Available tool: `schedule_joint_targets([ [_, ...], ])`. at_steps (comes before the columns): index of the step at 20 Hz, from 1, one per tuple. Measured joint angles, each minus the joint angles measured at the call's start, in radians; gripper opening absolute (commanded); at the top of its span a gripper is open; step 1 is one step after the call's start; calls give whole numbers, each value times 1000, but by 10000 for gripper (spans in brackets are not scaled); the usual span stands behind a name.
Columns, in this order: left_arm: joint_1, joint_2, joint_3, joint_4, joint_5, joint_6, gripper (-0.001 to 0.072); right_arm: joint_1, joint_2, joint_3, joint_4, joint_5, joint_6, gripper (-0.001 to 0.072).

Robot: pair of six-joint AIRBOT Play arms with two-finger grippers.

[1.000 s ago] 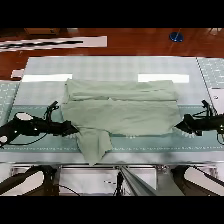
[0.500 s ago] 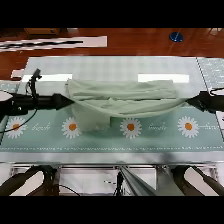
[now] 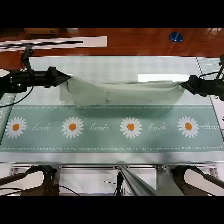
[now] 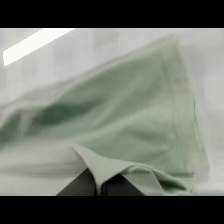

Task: Fold the shirts.

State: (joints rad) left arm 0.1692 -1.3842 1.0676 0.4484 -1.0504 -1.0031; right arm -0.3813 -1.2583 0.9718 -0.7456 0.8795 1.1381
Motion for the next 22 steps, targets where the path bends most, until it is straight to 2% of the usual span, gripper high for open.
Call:
schedule_joint_targets([
  [6,0,-207,135,-4,0,-8,20,14,-186,159,25,-71,24,20],
  [12,-3,-349,236,-5,1,-19,21,17,-306,207,60,-134,30,25],
  [13,-3,-365,243,-6,2,-21,22,18,-321,209,64,-140,31,77],
  [14,-3,-381,250,-6,3,-21,43,18,-334,211,70,-144,31,162],
  [15,-3,-396,254,-5,3,-21,230,18,-348,212,72,-148,32,239],
  [16,-3,-409,257,-5,7,-22,476,18,-359,213,73,-156,32,317],
  [17,-3,-421,259,-3,11,-26,635,16,-367,213,76,-156,32,381],
  [18,-2,-429,261,-2,2,-30,661,16,-372,214,82,-154,32,407],
  [20,10,-438,272,-3,-27,-34,654,11,-365,215,86,-147,29,420],
  [22,39,-441,300,-4,-73,-37,509,-10,-334,215,63,-149,24,419],
])
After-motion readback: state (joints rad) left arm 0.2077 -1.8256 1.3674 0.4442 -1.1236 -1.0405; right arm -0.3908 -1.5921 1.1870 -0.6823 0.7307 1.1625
